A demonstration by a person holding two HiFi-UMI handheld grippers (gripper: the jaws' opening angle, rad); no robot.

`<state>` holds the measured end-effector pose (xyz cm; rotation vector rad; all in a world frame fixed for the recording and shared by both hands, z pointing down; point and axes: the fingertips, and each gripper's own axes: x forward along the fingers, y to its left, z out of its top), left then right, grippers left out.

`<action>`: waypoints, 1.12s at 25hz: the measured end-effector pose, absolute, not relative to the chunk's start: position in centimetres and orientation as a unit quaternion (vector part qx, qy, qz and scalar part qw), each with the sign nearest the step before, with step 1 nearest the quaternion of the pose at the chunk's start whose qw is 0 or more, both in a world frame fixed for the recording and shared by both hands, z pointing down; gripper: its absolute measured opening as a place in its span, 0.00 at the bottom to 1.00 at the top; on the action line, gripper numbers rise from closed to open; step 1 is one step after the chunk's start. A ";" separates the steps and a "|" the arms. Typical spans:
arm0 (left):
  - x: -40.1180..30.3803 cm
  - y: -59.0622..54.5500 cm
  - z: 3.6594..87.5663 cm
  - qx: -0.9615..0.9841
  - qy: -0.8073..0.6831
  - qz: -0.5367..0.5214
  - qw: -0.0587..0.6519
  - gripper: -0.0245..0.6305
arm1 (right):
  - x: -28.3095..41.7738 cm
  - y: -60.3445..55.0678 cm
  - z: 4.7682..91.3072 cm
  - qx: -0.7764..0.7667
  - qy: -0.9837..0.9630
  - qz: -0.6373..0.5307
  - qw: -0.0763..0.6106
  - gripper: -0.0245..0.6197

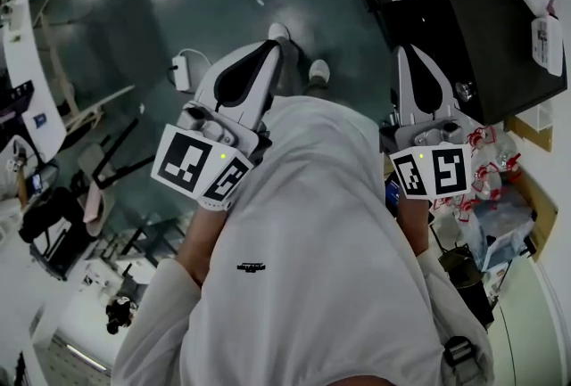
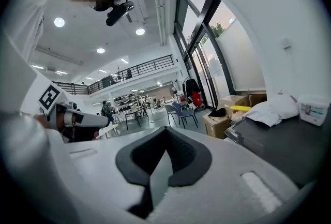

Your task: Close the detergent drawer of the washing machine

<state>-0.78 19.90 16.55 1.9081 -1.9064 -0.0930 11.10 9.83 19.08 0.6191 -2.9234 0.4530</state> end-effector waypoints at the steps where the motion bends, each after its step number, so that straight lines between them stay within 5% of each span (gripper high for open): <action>1: -0.9 19.4 16.5 0.693 -0.686 -0.030 0.219 0.06 | 11.2 9.4 19.2 0.210 -0.964 0.152 0.058 0.03; 28: -7.5 2.9 15.9 0.816 -0.537 -0.003 0.216 0.06 | 7.2 -1.9 17.6 0.385 -0.910 0.145 0.046 0.03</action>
